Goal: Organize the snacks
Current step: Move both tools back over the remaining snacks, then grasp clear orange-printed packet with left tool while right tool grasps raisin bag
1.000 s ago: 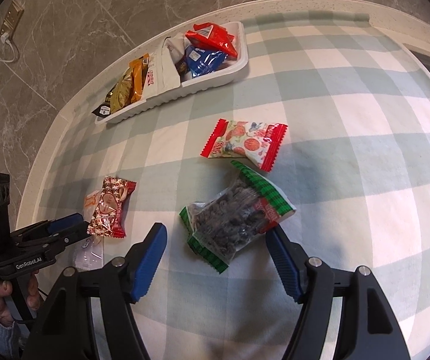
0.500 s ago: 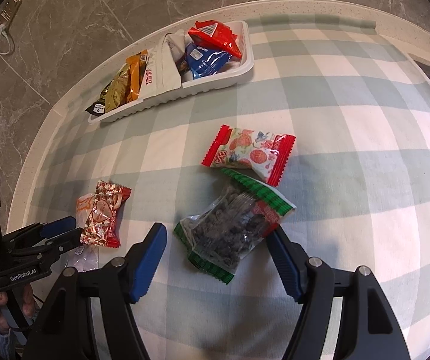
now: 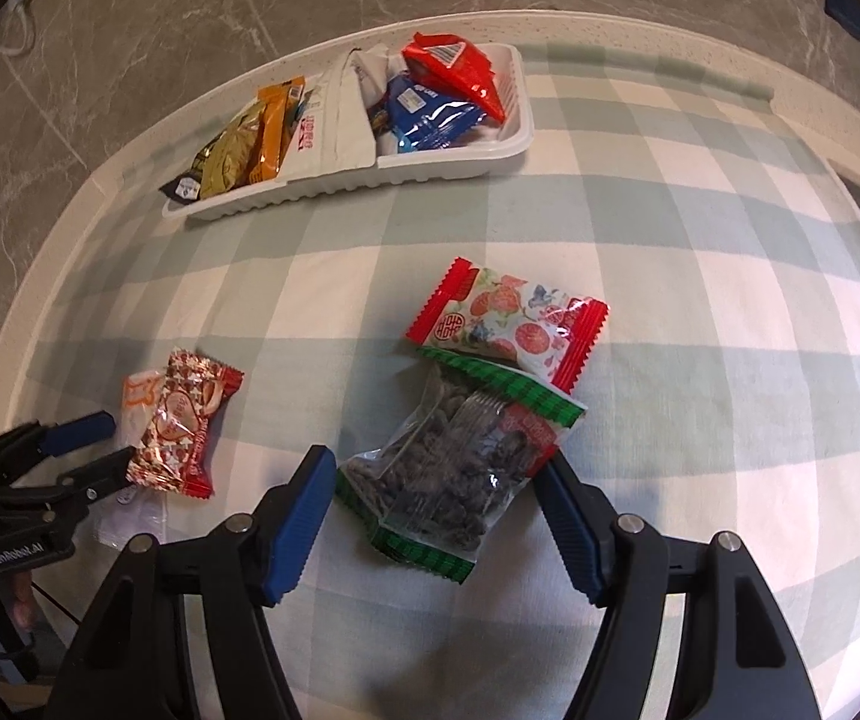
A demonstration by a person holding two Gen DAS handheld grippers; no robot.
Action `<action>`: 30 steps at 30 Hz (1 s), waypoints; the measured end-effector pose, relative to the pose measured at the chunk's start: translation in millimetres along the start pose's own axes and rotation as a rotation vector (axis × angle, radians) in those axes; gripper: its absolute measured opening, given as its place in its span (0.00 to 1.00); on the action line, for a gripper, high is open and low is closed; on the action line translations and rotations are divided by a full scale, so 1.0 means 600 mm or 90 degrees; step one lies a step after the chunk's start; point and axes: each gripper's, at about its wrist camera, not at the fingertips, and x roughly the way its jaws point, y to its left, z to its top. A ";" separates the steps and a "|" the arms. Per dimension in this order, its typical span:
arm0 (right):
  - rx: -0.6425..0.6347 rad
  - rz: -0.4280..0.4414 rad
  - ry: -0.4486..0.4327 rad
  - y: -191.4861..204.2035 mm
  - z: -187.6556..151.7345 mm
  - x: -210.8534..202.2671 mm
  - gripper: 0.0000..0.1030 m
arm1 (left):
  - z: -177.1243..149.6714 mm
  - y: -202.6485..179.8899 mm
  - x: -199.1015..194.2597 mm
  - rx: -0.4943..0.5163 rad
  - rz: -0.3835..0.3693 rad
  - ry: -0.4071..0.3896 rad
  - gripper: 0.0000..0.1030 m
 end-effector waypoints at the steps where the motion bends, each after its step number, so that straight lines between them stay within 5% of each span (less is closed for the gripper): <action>1: -0.007 -0.004 -0.002 0.001 0.000 0.000 0.64 | 0.000 -0.001 0.000 0.003 0.000 -0.001 0.64; 4: -0.024 -0.012 -0.007 0.003 -0.001 0.000 0.57 | -0.001 -0.002 0.000 0.008 -0.007 -0.005 0.61; 11: -0.024 0.009 -0.016 -0.006 -0.003 -0.004 0.46 | 0.001 -0.014 -0.004 0.027 -0.046 -0.011 0.31; 30: 0.043 0.112 -0.022 -0.036 -0.017 -0.014 0.38 | 0.009 0.009 0.001 -0.022 -0.092 -0.001 0.23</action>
